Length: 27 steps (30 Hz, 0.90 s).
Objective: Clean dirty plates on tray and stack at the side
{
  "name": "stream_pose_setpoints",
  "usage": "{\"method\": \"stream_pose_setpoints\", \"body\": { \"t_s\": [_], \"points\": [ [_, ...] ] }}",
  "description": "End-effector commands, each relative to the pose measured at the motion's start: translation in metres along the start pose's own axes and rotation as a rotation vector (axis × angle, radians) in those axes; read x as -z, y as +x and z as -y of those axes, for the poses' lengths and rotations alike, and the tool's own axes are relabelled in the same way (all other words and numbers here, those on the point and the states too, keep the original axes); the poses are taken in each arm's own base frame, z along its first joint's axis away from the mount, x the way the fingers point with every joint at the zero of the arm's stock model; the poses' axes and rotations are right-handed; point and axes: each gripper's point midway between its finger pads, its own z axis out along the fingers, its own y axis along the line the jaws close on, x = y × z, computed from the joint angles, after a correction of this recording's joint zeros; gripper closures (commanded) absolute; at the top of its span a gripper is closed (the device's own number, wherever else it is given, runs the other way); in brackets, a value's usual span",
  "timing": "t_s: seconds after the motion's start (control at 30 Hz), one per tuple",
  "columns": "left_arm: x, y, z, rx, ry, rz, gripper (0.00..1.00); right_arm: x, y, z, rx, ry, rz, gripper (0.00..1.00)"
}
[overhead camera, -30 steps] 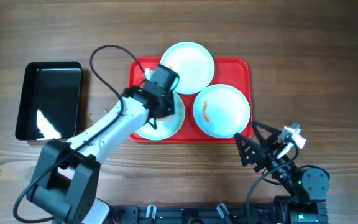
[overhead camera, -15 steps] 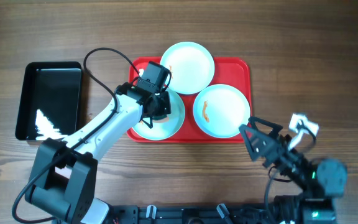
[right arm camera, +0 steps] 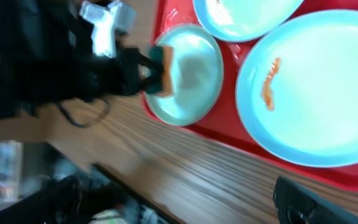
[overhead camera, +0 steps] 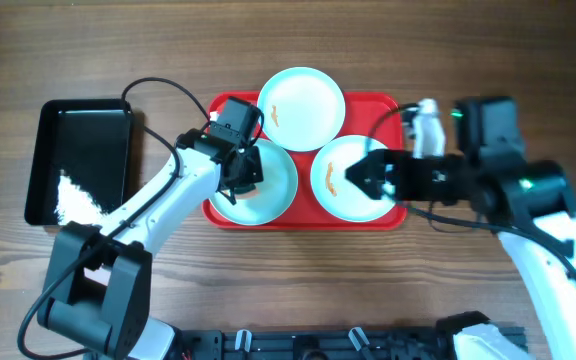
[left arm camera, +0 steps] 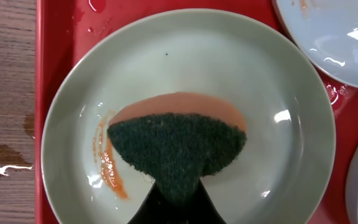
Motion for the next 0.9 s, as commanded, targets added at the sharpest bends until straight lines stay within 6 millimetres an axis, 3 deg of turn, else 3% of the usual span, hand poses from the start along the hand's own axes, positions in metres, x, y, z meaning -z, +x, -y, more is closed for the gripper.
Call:
{"method": "stream_pose_setpoints", "body": {
  "t_s": [0.0, 0.13, 0.23, 0.5, 0.63, 0.67, 0.87],
  "points": [
    [0.001, -0.005, 0.002, 0.004, 0.010, 0.004, 0.96, -0.013, -0.004, 0.005, 0.071, 0.213, -0.004, 0.00],
    [0.001, -0.002, -0.003, 0.013, -0.002, -0.012, 0.96, -0.035, -0.002, -0.004, 0.078, 0.217, -0.035, 0.00],
    [0.001, 0.000, -0.007, 0.025, -0.007, -0.025, 0.96, -0.049, -0.014, -0.005, -0.006, 0.204, -0.011, 0.00],
    [0.001, 0.002, -0.007, 0.027, -0.002, -0.037, 0.96, -0.113, -0.040, 0.014, -0.185, 0.208, 0.003, 0.02],
    [0.002, 0.004, -0.008, 0.026, -0.008, -0.047, 0.96, -0.151, -0.048, 0.027, -0.190, 0.207, -0.013, 0.56],
    [0.002, 0.005, -0.009, 0.026, -0.009, -0.048, 0.96, -0.162, -0.049, 0.032, -0.193, 0.208, -0.021, 0.60],
    [0.002, 0.007, -0.010, 0.026, -0.015, -0.056, 0.96, -0.206, -0.038, 0.059, -0.196, 0.242, -0.095, 0.58]
  ]
}}
